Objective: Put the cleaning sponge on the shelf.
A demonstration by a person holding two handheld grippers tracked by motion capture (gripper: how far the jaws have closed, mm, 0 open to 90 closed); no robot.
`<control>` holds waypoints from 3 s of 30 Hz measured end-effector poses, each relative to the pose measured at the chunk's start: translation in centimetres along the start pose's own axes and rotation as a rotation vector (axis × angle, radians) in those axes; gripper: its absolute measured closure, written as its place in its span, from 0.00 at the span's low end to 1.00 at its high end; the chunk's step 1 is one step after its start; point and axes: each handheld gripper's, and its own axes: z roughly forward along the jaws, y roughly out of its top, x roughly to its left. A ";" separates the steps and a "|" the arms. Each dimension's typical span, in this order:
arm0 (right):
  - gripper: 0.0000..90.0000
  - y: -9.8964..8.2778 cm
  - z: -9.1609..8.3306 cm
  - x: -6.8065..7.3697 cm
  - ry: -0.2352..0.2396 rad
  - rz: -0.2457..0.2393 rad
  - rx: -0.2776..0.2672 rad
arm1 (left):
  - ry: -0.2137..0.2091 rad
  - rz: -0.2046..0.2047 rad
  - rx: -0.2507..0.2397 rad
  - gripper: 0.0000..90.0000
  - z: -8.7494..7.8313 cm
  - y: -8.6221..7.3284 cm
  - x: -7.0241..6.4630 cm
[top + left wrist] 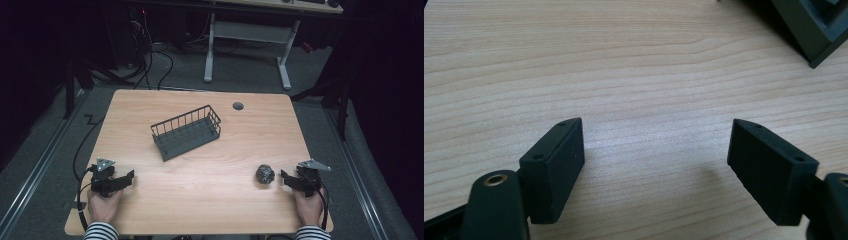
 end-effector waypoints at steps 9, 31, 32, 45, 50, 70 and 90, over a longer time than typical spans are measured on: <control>0.33 0.0 0.0 0.0 0.008 -0.006 0.000 | -0.107 0.003 -0.025 0.28 -0.9 1.8 -0.9; 0.33 0.0 0.0 0.0 0.009 -0.007 -0.001 | -0.189 0.086 -0.058 0.31 -2.1 8.4 -4.1; 0.33 0.0 0.0 0.0 0.008 -0.008 -0.001 | -0.189 0.093 -0.056 0.31 -2.2 8.7 -4.2; 0.33 0.0 0.0 0.0 0.009 -0.009 0.000 | -0.197 0.121 -0.046 0.32 -1.0 11.8 -5.8; 0.33 0.0 0.0 0.1 0.008 -0.007 0.001 | -0.196 0.116 -0.045 0.33 -0.2 12.5 -6.2; 0.33 0.0 0.0 0.0 0.008 -0.010 -0.001 | -0.161 0.116 -0.010 0.39 2.5 13.3 -6.8; 0.33 0.0 0.0 0.1 0.008 -0.006 0.001 | -0.150 0.127 0.013 0.53 3.0 13.1 -7.4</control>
